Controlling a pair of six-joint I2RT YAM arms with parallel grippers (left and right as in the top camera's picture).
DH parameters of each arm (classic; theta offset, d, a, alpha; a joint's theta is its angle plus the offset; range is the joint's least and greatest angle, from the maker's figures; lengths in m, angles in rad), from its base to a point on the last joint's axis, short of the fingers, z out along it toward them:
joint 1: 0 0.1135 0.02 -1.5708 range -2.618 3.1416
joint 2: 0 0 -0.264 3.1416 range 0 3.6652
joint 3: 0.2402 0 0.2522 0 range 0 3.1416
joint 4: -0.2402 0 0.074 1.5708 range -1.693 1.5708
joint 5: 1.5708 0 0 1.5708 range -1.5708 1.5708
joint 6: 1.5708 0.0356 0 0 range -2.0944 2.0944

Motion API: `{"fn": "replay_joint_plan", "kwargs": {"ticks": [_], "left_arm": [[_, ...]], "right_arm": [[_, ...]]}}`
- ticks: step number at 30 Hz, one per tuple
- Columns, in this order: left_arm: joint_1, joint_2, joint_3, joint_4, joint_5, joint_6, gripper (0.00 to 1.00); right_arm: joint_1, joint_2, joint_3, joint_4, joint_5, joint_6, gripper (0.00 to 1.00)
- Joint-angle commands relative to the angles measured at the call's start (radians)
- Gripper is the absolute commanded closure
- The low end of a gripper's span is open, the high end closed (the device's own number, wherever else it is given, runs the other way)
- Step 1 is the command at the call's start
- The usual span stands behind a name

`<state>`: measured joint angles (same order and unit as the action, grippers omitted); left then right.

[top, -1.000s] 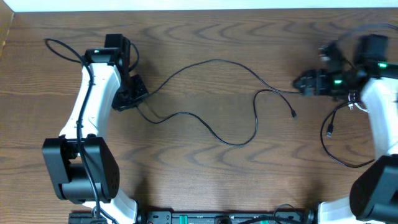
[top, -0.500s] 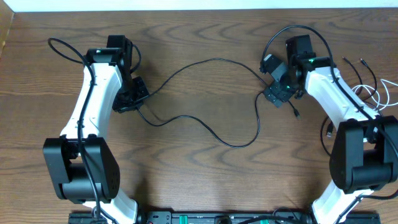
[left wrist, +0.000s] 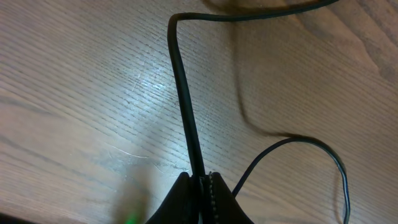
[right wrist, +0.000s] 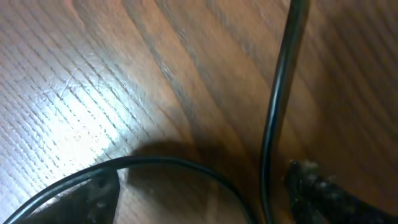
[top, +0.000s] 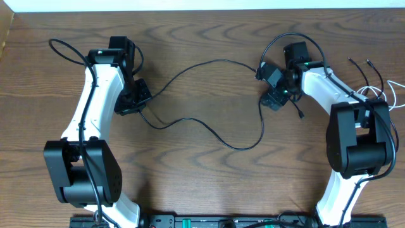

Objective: Untangle cables

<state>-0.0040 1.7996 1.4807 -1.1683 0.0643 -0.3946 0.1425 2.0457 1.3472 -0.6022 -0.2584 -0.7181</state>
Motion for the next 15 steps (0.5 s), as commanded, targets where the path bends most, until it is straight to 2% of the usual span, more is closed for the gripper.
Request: {"fn": "replay_joint_plan", "kwargs": {"ticks": [1,3,6,7,12,15], "left_arm": [[0.002,0.009,-0.002,-0.005,-0.016,0.009,0.92],[0.002,0.009,-0.002,-0.005,-0.016,0.009,0.92],[0.002,0.009,-0.002,-0.005,-0.016,0.009,0.92],[0.002,0.009,-0.002,-0.005,-0.016,0.009,0.93],[0.002,0.009,-0.002,-0.005,-0.016,0.008,0.93],[0.002,0.009,-0.002,-0.005,-0.016,0.009,0.93]], "right_arm": [[0.002,0.012,0.012,0.016,-0.041,0.08,0.49],[0.002,0.012,0.012,0.018,-0.054,0.132,0.66],[0.002,0.012,0.012,0.023,-0.067,0.197,0.82],[0.002,0.012,0.012,0.027,-0.067,0.239,0.97],[0.002,0.003,0.018,0.023,-0.13,0.375,0.99],[0.002,-0.03,0.041,-0.006,-0.196,0.397,0.99]]}}
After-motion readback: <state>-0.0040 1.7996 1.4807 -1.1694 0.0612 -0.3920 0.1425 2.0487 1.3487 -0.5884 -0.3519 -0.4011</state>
